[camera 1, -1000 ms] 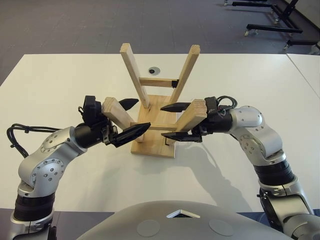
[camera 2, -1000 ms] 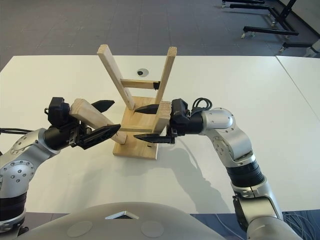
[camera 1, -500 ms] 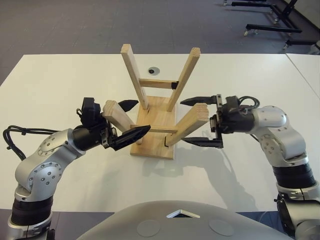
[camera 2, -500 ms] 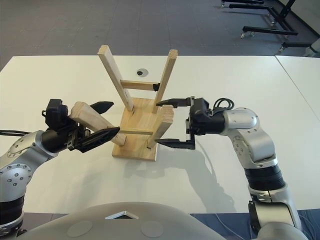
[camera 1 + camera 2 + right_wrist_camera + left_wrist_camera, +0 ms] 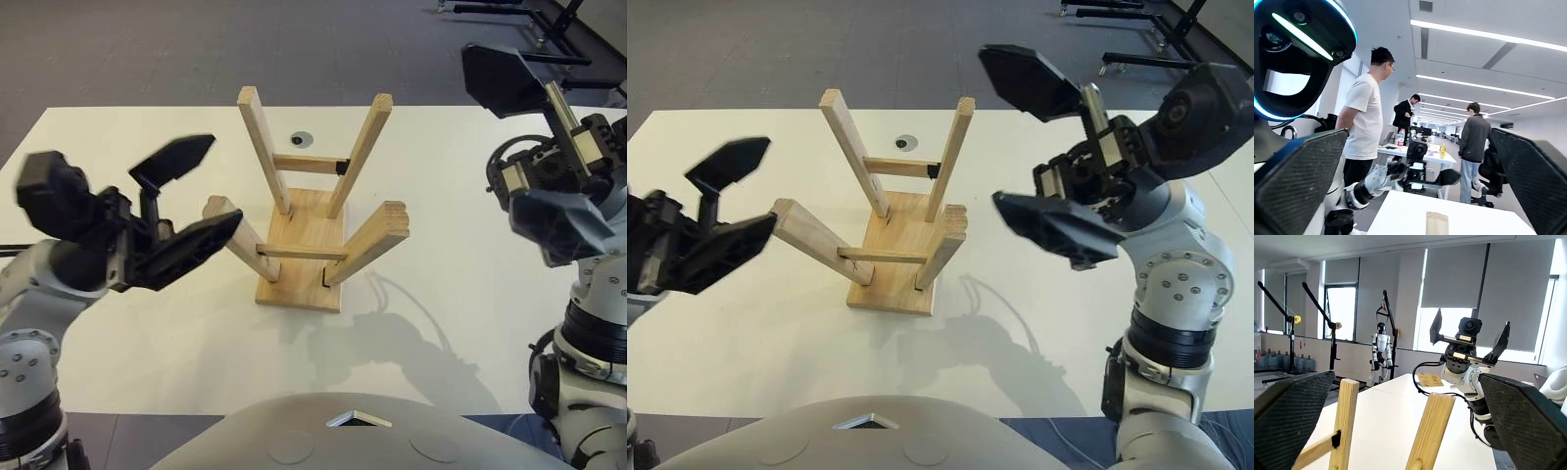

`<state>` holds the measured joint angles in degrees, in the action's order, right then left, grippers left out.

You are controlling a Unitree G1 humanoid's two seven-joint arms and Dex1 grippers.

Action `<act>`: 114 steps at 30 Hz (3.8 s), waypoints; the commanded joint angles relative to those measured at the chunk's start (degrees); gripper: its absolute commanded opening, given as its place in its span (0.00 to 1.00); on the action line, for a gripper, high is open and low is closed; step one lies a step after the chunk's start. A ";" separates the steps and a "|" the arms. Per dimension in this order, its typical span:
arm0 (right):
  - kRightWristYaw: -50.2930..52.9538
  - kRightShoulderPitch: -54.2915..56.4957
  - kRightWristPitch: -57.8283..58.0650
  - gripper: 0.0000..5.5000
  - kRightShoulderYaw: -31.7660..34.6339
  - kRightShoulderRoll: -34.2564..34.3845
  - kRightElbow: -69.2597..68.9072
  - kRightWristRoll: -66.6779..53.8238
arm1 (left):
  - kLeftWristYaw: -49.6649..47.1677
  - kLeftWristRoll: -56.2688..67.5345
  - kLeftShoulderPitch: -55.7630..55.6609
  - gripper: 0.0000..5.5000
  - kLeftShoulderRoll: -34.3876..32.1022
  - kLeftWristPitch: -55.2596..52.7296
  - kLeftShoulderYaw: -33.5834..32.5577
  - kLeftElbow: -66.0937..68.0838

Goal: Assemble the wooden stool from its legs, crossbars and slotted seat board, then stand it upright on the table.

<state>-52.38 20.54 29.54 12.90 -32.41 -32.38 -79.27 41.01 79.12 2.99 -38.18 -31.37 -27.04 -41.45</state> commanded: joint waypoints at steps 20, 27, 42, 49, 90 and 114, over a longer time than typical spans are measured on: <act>-18.62 -7.86 -2.95 0.97 -30.56 -8.02 6.80 32.87 | -14.90 2.26 -7.89 0.98 2.44 -8.14 24.54 5.03; -15.65 -0.42 -6.61 0.97 -27.64 -2.49 7.44 29.06 | -8.73 -9.10 -2.76 0.98 6.03 -4.55 30.37 10.64; 0.23 16.53 -3.36 0.97 -5.07 6.75 10.07 3.67 | -13.01 0.97 -7.85 0.98 11.48 3.76 16.30 6.45; -5.38 8.74 -4.46 0.97 -11.48 5.04 6.61 17.46 | -16.37 2.84 -10.00 0.98 12.24 4.55 14.57 2.79; -10.82 1.64 -3.10 0.97 -5.00 -0.11 2.90 14.68 | -0.02 -32.73 -0.53 0.98 -1.37 1.72 8.58 14.15; -11.34 0.26 -3.11 0.97 -6.59 0.25 1.19 15.14 | -0.35 -28.59 0.47 0.98 -5.67 -1.19 11.66 9.80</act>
<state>-63.28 19.77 26.70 6.75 -32.28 -30.97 -65.18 40.94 53.24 1.47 -42.36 -28.95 -18.30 -32.47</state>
